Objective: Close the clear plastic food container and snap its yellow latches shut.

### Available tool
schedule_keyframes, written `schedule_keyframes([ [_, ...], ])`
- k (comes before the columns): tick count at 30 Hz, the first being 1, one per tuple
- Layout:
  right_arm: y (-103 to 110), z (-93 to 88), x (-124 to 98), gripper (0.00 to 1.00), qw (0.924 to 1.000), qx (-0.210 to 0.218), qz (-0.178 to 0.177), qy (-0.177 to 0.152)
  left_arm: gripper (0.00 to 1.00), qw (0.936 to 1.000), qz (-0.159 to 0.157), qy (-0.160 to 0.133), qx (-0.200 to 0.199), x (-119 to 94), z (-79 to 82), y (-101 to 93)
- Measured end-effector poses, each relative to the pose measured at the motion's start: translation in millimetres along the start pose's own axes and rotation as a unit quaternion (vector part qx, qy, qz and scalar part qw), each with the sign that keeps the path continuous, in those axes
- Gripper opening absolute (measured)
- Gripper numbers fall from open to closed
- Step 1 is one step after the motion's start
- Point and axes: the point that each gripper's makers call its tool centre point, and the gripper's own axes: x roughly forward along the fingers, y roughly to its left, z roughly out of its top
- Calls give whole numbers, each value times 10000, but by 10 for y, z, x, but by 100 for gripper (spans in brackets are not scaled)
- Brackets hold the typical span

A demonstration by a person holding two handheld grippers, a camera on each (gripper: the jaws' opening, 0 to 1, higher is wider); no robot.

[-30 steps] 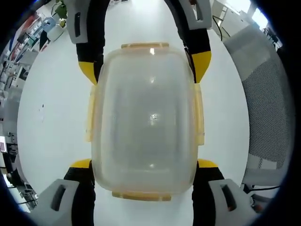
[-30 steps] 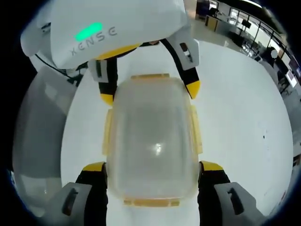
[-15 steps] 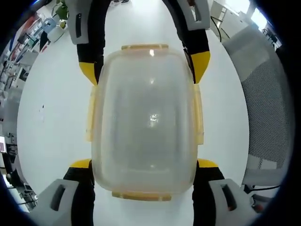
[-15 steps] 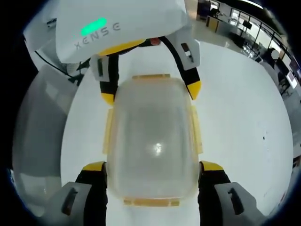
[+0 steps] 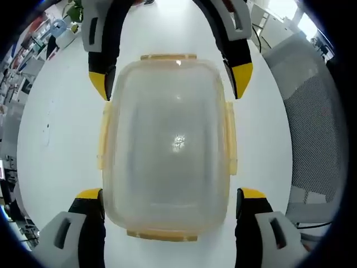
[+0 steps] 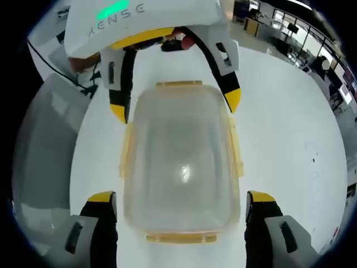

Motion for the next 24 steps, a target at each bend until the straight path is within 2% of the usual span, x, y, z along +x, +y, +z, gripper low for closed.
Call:
schedule_keyframes([
  [5, 2, -2, -8, 94, 10000, -12, 5, 11, 99, 10000, 21, 52, 24, 4, -21, 13],
  [9, 5, 48, -34, 93, 9998, 98, 2, -157, 99, 9999, 112, -10, 8, -17, -29, 51],
  [13, 18, 73, -49, 93, 9990, 251, 30, -382, 99, 9993, 76, -231, -289, -48, -9, 62],
  [19, 21, 122, -91, 94, 9964, 436, -12, -729, 98, 9982, 47, -397, -443, -58, -27, 51],
  [24, -40, 123, -145, 95, 9913, 765, -100, -1063, 98, 9957, 189, -683, -599, -88, -2, 85],
])
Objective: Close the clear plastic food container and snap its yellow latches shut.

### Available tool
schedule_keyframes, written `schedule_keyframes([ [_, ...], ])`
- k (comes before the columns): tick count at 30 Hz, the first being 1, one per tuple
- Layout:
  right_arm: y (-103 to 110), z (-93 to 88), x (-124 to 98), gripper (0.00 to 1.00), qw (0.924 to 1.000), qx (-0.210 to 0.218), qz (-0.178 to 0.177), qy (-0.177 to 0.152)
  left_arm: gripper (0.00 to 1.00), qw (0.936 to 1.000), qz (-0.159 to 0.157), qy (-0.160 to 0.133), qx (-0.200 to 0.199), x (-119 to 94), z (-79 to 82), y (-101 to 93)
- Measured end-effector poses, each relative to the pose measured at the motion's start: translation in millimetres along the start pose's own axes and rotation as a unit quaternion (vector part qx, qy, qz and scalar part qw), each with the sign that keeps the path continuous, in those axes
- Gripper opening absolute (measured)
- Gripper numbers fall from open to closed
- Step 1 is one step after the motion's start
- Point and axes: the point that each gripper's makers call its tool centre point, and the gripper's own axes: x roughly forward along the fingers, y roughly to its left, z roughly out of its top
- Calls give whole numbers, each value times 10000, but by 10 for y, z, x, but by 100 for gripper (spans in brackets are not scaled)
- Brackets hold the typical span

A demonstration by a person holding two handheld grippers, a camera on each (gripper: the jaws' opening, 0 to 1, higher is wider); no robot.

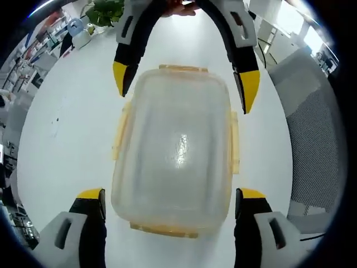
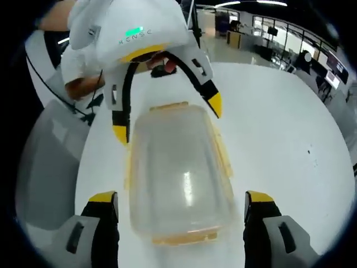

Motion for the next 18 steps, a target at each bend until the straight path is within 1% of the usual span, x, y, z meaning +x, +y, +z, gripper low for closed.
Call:
schedule_keyframes([
  [2, -21, 4, -21, 95, 9998, 165, -33, -123, 98, 9998, -3, -140, -143, -9, 12, -5],
  [4, -24, -13, -39, 95, 9995, 243, -62, -173, 98, 9994, -22, -222, -259, -13, 1, -13],
  [5, -24, -33, -54, 95, 9991, 309, -124, -266, 98, 9987, -56, -334, -386, -20, -22, -39],
  [15, 25, -45, -77, 93, 9978, 464, -227, -403, 97, 9976, 5, -416, -551, -42, -84, -58],
  [18, 48, -53, -98, 93, 9974, 481, -264, -460, 97, 9966, 30, -489, -665, -61, -87, -62],
])
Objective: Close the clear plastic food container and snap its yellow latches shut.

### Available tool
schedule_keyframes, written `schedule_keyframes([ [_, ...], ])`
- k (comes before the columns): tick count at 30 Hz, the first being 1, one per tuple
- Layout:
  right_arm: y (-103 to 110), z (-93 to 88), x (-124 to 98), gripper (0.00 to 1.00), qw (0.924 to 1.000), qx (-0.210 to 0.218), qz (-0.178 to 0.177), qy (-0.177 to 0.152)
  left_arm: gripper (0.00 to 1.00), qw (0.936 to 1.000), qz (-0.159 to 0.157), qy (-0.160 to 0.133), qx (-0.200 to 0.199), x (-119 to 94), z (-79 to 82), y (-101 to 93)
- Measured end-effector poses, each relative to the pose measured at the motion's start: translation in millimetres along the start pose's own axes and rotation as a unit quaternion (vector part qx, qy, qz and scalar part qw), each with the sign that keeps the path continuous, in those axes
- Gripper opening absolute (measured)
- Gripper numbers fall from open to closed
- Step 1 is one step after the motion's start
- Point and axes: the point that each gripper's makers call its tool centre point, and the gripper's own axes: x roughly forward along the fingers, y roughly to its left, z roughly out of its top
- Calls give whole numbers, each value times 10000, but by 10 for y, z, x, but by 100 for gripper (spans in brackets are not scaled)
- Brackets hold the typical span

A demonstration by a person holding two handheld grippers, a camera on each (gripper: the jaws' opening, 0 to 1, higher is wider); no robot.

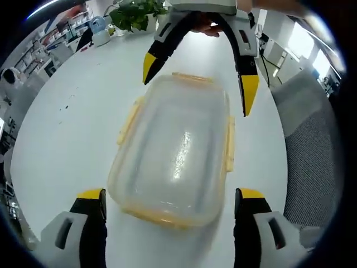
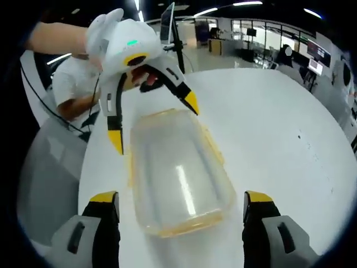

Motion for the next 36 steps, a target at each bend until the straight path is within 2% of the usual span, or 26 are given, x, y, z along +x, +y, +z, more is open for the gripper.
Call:
schedule_keyframes([
  [6, 2, -13, -54, 92, 9996, 166, -127, -172, 96, 9998, 1, -65, -178, -12, -33, -31],
  [15, 8, -63, -136, 92, 9976, 478, -268, -416, 95, 9973, 71, -322, -657, -59, -82, -10],
  [25, 24, -71, -200, 91, 9946, 711, -415, -638, 94, 9945, 153, -491, -914, -88, -181, -84],
  [29, 38, -24, -224, 91, 9924, 816, -461, -799, 95, 9907, 222, -718, -1139, -120, -168, -79],
  [36, 57, -9, -251, 90, 9907, 877, -538, -895, 95, 9865, 292, -877, -1349, -166, -210, -66],
])
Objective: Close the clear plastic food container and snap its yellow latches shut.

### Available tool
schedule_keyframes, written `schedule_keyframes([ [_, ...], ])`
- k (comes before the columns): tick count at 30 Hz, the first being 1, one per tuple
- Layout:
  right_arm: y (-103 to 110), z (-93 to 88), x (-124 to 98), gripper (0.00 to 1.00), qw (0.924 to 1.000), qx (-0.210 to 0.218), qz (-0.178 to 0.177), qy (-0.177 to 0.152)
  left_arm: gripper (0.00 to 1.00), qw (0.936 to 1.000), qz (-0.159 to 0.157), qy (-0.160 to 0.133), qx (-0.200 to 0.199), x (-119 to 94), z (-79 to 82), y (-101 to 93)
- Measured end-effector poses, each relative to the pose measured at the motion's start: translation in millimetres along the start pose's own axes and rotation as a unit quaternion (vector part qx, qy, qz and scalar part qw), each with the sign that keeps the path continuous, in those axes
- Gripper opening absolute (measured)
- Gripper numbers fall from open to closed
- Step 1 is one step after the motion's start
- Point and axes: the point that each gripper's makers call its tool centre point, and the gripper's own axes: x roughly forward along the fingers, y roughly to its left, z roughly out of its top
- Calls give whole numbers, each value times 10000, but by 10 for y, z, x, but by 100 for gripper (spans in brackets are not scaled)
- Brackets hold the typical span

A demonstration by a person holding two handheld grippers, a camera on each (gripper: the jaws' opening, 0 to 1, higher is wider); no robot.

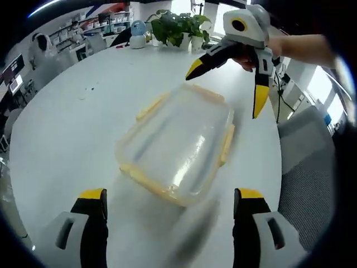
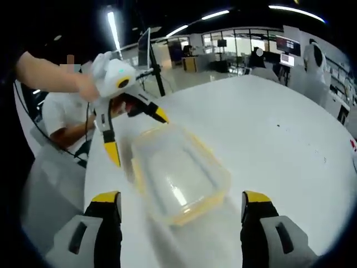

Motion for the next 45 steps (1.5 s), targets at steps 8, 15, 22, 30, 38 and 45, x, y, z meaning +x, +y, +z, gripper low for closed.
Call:
schedule_keyframes([
  [8, 6, 34, -51, 90, 9992, 292, -110, -264, 95, 9985, 13, -264, -481, -52, -48, -7],
  [15, 44, -47, -109, 90, 9984, 436, -187, -323, 95, 9954, 135, -477, -819, -117, -90, 3],
  [22, 42, -80, -200, 90, 9962, 649, -315, -488, 94, 9935, 218, -553, -971, -155, -134, 1],
  [30, 29, -103, -286, 89, 9930, 849, -458, -674, 94, 9867, 378, -809, -1359, -211, -178, 6],
  [38, 106, -130, -328, 89, 9908, 960, -523, -800, 94, 9815, 507, -989, -1556, -255, -214, -24],
  [45, 189, -194, -348, 89, 9893, 1024, -572, -873, 94, 9752, 570, -1164, -1794, -304, -282, -61],
])
